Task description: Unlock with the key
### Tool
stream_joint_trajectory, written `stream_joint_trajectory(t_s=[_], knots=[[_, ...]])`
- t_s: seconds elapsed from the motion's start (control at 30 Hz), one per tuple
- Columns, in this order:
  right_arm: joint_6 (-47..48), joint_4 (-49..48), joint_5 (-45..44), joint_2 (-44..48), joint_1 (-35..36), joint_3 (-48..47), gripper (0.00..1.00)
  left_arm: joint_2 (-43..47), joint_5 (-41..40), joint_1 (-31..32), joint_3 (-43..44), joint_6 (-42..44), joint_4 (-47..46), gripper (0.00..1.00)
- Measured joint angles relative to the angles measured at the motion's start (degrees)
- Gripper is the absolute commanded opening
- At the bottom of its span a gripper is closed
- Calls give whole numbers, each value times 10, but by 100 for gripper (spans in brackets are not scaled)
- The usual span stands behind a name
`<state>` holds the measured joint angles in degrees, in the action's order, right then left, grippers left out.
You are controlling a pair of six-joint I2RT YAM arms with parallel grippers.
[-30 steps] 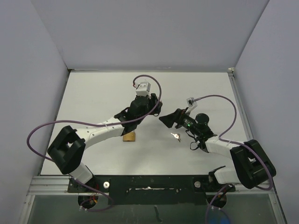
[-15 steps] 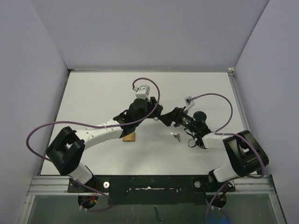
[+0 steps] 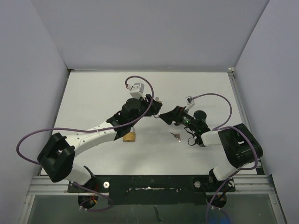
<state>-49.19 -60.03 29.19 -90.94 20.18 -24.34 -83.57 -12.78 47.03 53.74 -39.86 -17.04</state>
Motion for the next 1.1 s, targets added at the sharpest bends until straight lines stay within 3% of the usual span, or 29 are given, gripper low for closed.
stream_joint_trajectory(t_s=[0.3,0.87,1.1], knots=[[3,17,-7,1,0,-12,95,0,5,0,-5,-4,-4,0],[92,319,-204,85,60,-95,95,-26,-47,1,14,27,14,0],[109,375,-249,85,90,-115,95,-61,-61,5,33,35,23,0]])
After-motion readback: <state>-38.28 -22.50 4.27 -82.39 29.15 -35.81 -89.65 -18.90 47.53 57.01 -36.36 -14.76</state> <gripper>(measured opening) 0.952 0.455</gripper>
